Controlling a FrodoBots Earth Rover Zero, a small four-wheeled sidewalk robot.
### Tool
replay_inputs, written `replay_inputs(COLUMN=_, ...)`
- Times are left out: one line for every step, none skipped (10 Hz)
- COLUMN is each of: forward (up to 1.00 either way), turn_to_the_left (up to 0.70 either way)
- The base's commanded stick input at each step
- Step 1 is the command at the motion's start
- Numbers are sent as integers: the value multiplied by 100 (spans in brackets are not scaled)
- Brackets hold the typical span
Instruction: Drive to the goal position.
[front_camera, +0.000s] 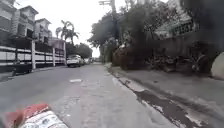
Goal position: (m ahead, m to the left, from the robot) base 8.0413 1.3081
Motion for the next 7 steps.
replay_inputs(forward=100, turn_to_the_left=41)
replay_inputs(forward=100, turn_to_the_left=41)
replay_inputs(forward=100, turn_to_the_left=18)
replay_inputs(forward=100, turn_to_the_left=1)
replay_inputs(forward=100, turn_to_the_left=1)
replay_inputs(forward=100, turn_to_the_left=1)
replay_inputs(forward=100, turn_to_the_left=1)
